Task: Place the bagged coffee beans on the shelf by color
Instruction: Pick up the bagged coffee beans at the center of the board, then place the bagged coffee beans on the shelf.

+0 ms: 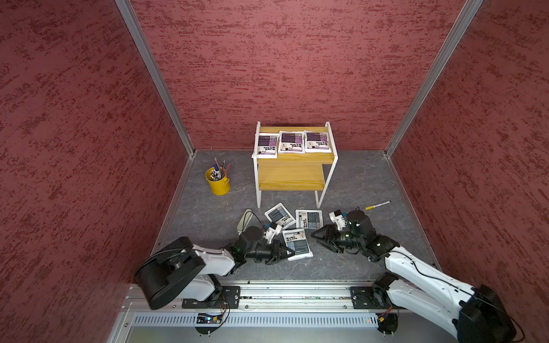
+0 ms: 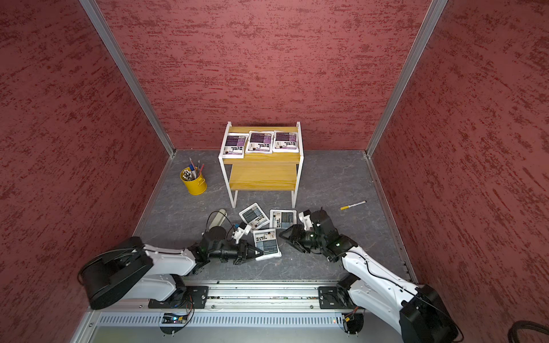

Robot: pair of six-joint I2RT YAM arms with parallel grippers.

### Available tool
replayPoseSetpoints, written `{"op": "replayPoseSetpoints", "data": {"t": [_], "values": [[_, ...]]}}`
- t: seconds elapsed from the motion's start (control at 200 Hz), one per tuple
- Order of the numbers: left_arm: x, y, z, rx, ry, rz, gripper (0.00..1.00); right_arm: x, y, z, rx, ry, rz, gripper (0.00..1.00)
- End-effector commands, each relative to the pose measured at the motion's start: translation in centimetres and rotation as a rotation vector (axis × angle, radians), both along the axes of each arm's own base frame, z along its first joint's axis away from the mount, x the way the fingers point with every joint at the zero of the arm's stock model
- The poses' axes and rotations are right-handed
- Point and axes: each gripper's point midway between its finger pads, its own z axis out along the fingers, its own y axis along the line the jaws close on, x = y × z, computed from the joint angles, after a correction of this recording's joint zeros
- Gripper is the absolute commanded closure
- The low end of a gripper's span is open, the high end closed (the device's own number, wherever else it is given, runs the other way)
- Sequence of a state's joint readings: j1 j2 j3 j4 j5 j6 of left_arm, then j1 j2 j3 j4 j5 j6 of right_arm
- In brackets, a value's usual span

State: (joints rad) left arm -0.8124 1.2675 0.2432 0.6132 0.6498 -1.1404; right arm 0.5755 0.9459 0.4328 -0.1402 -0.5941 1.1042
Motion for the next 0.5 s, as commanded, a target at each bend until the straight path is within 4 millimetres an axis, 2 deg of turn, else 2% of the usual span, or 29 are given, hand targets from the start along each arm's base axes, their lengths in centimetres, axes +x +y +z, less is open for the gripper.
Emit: {"op": "replayPoseSetpoints", "data": {"t": [0.0,0.19,0.411,0.496], "values": [[0.0,2.1,-0.4,0.187,-0.025,-0.013,1.00,0.6,0.8,2.0,0.026,-0.023,0.014,0.46],[1.3,4.3,2.9,0.150,-0.036,0.036,1.00,1.6,1.4,5.5,0.103,-0.080,-0.012,0.46],[1.9,4.7,6.3,0.082,-0.076,0.038,1.00,1.9,3.5,9.2,0.248,-0.129,-0.001,0.45],[2.2,4.7,7.6,0.061,-0.096,0.040,1.00,1.8,4.8,9.7,0.256,-0.135,0.030,0.45]]}}
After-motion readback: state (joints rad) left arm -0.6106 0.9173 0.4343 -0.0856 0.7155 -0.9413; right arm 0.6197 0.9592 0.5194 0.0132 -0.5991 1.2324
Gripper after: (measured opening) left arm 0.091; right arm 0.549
